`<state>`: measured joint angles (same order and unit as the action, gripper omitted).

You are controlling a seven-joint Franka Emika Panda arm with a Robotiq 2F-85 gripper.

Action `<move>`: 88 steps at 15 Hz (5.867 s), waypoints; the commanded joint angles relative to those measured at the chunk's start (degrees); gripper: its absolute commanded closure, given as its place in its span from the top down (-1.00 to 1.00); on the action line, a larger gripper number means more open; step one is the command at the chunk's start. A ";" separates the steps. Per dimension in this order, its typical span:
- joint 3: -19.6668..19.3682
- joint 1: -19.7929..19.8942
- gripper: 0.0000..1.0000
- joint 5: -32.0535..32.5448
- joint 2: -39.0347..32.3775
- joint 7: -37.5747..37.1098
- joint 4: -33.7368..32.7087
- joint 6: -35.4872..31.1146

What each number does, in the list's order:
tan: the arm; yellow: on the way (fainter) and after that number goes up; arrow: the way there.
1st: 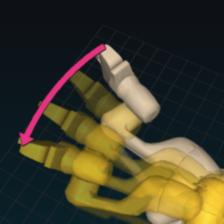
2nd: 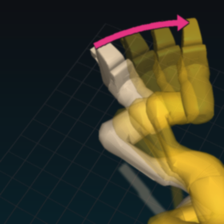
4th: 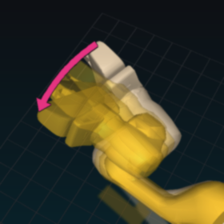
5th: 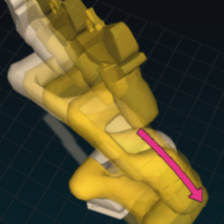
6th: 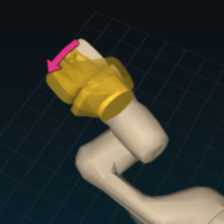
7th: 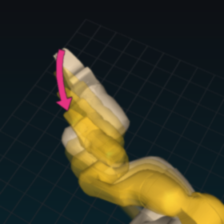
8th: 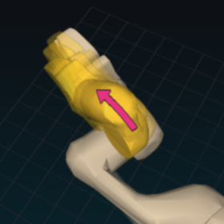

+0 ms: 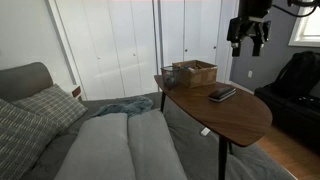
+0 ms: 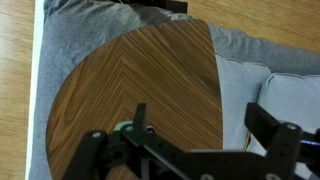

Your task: Put the black object in the bin

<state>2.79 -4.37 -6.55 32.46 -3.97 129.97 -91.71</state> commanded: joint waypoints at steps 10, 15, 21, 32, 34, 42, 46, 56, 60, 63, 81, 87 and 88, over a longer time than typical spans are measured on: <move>0.31 6.68 1.00 0.38 -2.52 -12.60 1.01 -11.51; 1.72 10.86 1.00 1.47 -7.99 -24.28 4.31 -24.53; 2.43 12.96 1.00 4.20 -16.07 -41.78 9.18 -34.07; 2.78 11.85 1.00 11.27 -20.37 -54.05 8.96 -40.05; 2.86 11.55 1.00 13.68 -21.97 -55.42 8.43 -40.49; 1.32 10.78 1.00 14.60 -24.11 -57.85 8.59 -46.65; 0.88 10.94 1.00 14.67 -26.70 -58.10 8.22 -47.65; -0.78 9.46 0.07 14.19 -29.82 -58.17 6.55 -49.09; -0.46 8.29 -0.08 14.15 -24.53 -56.17 7.97 -48.72; 1.65 7.72 -0.08 21.64 -19.11 -57.92 6.23 -47.41; 14.18 6.89 -0.08 65.58 -35.00 -73.15 -22.25 -45.93; 8.55 -1.20 0.42 72.07 -38.98 -74.61 -25.57 -46.16; 8.45 -1.38 -0.08 72.28 -39.61 -74.60 -26.27 -46.06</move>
<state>13.82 -3.32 66.23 -7.25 -78.86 103.73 -137.60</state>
